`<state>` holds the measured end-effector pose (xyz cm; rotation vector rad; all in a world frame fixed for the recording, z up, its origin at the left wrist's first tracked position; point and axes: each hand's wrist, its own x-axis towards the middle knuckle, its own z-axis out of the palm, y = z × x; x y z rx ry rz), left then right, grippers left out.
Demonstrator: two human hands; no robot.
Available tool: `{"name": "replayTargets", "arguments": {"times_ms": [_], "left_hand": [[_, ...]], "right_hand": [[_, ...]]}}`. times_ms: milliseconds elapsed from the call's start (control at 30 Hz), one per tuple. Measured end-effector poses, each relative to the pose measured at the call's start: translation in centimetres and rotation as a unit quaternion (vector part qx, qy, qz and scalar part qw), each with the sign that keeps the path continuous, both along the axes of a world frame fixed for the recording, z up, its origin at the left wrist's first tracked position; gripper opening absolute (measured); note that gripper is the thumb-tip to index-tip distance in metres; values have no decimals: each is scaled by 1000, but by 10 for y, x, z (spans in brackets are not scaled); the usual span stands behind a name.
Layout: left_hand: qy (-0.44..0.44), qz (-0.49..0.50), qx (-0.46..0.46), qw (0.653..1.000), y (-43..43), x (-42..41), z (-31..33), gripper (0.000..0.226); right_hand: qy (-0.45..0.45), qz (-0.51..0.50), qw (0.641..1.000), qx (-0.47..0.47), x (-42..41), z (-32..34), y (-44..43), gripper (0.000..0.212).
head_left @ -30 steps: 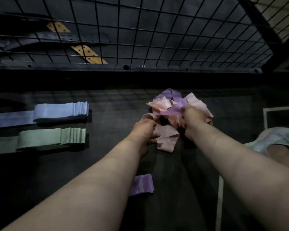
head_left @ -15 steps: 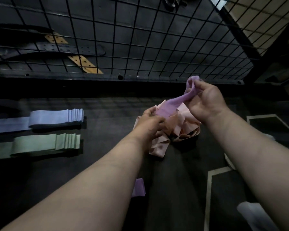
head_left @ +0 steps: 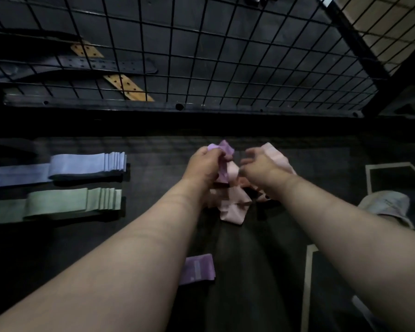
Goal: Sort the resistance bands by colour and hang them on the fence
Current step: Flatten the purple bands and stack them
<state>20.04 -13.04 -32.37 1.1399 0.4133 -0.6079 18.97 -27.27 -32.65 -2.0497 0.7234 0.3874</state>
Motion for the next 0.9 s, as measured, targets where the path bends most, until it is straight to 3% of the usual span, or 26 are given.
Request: {"name": "replayTargets", "arguments": {"times_ms": [100, 167, 300, 367, 433, 533, 600, 667, 767, 900], "left_hand": [[26, 30, -13, 999, 2, -1, -6, 10], [29, 51, -7, 998, 5, -2, -11, 10], [24, 92, -6, 995, 15, 3, -15, 22], [16, 93, 20, 995, 19, 8, -18, 24], [12, 94, 35, 995, 22, 14, -22, 25], [5, 108, 40, 993, 25, 20, -21, 26], [-8, 107, 30, 994, 27, 23, -19, 27], [-19, 97, 29, 995, 28, 26, -12, 26], [-36, 92, 20, 995, 27, 29, 1, 22], [-82, 28, -4, 996, 28, 27, 24, 25]], "right_hand": [[63, 173, 980, -79, -8, -36, 12, 82], [100, 231, 950, -186, -7, -55, 17, 92], [118, 263, 901, -326, -11, -68, 13, 47], [95, 261, 905, -322, -11, -68, 5, 34], [42, 187, 941, -280, -8, -63, -3, 25], [-30, -6, 982, -186, -6, -47, -13, 23], [-72, -164, 981, -69, -8, -39, -21, 33], [-84, -268, 958, -48, -9, -42, -38, 48], [-102, -320, 942, -28, -13, -46, -62, 42], [-43, -315, 947, -44, -21, -14, -51, 44]]}}
